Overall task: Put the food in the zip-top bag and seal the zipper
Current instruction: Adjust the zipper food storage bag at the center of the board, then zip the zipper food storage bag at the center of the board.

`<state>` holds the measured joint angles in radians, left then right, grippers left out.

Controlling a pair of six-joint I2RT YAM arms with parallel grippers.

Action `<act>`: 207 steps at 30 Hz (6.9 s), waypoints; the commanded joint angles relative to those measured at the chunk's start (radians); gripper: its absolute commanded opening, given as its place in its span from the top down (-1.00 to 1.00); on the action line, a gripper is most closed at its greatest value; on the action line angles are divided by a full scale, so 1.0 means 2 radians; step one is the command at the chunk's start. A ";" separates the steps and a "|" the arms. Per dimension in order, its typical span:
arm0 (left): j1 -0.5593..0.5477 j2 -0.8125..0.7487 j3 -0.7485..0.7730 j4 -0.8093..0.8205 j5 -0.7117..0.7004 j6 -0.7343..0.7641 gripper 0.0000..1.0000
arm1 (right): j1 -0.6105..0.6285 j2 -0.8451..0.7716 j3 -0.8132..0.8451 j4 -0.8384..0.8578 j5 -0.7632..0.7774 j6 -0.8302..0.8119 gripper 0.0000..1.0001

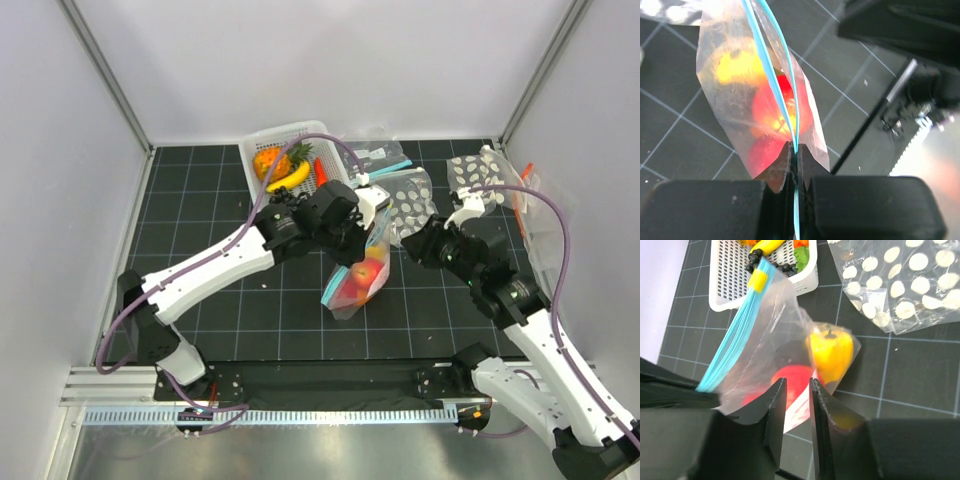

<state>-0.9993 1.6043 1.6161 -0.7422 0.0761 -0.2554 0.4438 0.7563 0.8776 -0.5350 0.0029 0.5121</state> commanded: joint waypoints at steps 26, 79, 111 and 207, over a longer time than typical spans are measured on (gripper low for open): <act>0.002 -0.182 -0.121 -0.034 0.156 0.197 0.99 | 0.001 -0.135 -0.196 0.320 -0.241 -0.116 -0.52; 0.002 -0.212 -0.085 -0.102 0.149 0.223 0.68 | 0.009 -0.098 -0.203 0.433 -0.400 -0.056 0.98; 0.000 -0.039 0.088 -0.042 0.148 0.230 0.00 | 0.009 -0.140 -0.146 0.216 -0.301 -0.089 0.98; 0.036 -0.207 -0.148 -0.085 -0.010 0.130 1.00 | 0.009 -0.153 -0.090 0.087 0.216 -0.074 0.98</act>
<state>-0.9726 1.2404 1.3460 -0.7753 0.0986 0.0395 0.4850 0.4358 0.6827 -0.4294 0.2619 0.3832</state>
